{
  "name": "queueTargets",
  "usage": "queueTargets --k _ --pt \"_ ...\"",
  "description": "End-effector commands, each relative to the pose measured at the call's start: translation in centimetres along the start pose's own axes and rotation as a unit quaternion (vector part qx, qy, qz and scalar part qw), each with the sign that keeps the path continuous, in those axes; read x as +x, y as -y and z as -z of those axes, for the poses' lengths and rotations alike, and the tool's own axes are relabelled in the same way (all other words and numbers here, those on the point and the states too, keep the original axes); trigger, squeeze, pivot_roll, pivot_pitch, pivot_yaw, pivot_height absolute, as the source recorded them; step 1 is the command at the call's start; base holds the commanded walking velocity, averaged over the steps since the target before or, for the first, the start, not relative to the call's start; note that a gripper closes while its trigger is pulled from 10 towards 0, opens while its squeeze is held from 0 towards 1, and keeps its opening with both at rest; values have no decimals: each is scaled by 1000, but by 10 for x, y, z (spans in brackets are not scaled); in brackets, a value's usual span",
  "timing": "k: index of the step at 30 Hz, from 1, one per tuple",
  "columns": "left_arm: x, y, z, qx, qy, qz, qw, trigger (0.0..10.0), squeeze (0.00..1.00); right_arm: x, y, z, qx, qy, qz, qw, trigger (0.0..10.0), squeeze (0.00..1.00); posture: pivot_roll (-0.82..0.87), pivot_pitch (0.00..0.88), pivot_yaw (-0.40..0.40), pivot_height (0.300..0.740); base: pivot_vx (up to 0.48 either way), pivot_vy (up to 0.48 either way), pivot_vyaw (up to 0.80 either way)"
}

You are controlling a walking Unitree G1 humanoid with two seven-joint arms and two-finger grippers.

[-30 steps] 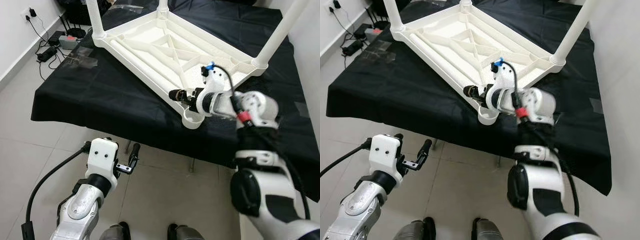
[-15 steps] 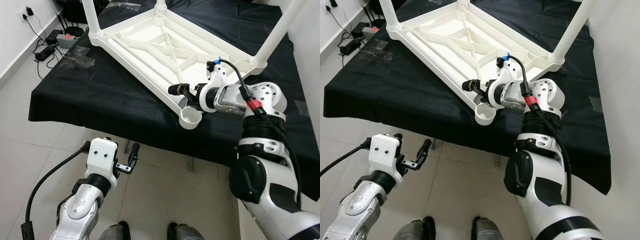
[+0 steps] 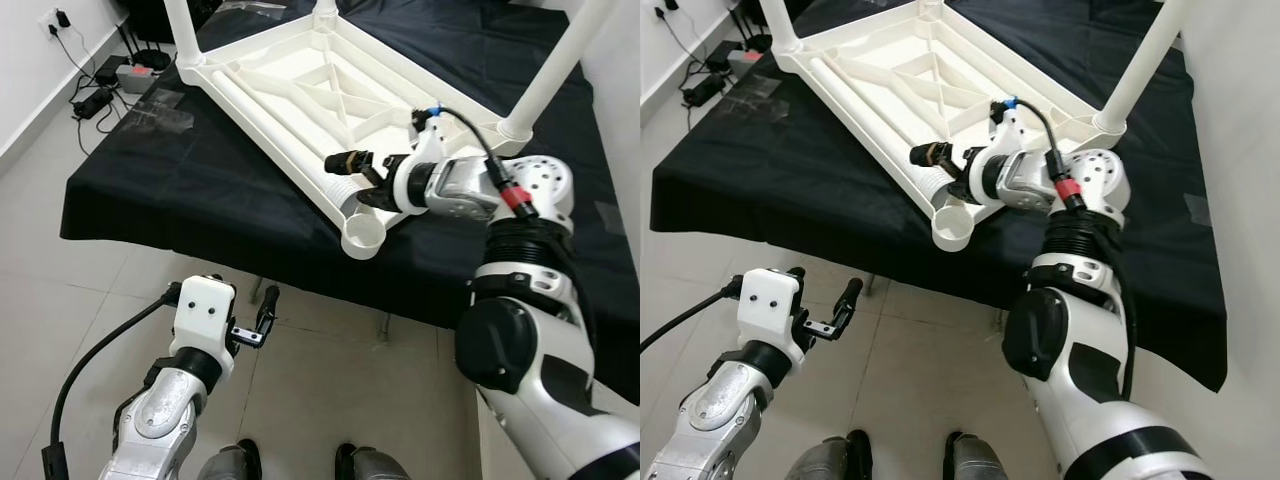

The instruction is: Building children table

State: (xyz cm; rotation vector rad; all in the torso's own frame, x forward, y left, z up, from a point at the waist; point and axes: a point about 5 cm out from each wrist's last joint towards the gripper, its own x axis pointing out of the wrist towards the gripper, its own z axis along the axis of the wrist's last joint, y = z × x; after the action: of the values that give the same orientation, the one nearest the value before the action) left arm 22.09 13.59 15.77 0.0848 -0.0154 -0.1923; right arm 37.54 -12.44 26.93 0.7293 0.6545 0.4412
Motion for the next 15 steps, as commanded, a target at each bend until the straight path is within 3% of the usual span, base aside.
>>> queueTargets --k 1,7,15 --pt "-3 0 3 1 -11 -2 1000 10000 0 -4 -3 -2 -10 -2 3 1000 10000 0 -49 238 -75 740 0 0 0" --pt "-3 0 4 2 -11 -1 1000 10000 0 -3 -2 12 -18 -44 6 999 10000 0 -52 239 -76 740 0 0 0" --pt "-3 -1 3 3 -11 -2 1000 10000 0 11 5 38 5 -73 10 997 10000 0 -48 240 -74 740 0 0 0"
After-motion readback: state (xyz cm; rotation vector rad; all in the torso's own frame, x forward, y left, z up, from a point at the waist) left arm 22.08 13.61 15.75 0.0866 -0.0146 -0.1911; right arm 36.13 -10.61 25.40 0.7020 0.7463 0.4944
